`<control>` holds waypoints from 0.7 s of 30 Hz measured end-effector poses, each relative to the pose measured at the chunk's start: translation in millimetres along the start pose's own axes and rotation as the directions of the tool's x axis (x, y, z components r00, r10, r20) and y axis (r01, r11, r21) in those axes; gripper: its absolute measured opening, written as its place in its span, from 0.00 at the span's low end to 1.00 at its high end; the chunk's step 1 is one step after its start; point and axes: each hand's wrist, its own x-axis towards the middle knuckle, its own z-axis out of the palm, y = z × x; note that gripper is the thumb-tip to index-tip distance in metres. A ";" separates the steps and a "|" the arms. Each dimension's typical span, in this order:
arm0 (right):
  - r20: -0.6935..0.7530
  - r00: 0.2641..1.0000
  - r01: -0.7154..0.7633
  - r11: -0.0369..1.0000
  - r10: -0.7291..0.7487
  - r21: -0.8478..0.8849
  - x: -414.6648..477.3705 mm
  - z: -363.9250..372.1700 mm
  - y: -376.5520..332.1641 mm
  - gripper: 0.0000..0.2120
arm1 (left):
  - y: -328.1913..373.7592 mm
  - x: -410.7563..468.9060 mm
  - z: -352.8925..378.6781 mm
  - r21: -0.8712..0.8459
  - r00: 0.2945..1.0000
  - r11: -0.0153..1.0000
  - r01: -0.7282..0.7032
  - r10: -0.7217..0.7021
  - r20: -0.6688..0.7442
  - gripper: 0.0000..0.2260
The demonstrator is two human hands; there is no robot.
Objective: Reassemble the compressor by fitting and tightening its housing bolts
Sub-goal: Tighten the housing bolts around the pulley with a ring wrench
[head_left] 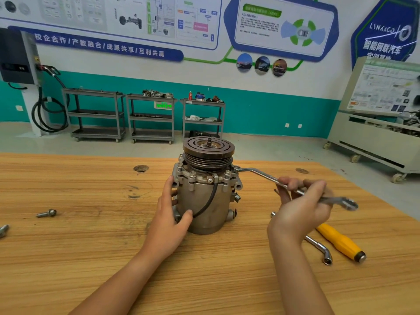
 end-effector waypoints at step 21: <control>0.781 0.254 0.917 0.398 -0.571 -0.008 -74.2 54.5 48.0 0.20 | 5.8 0.6 0.7 0.006 0.997 0.998 -0.069 0.069 0.034 0.28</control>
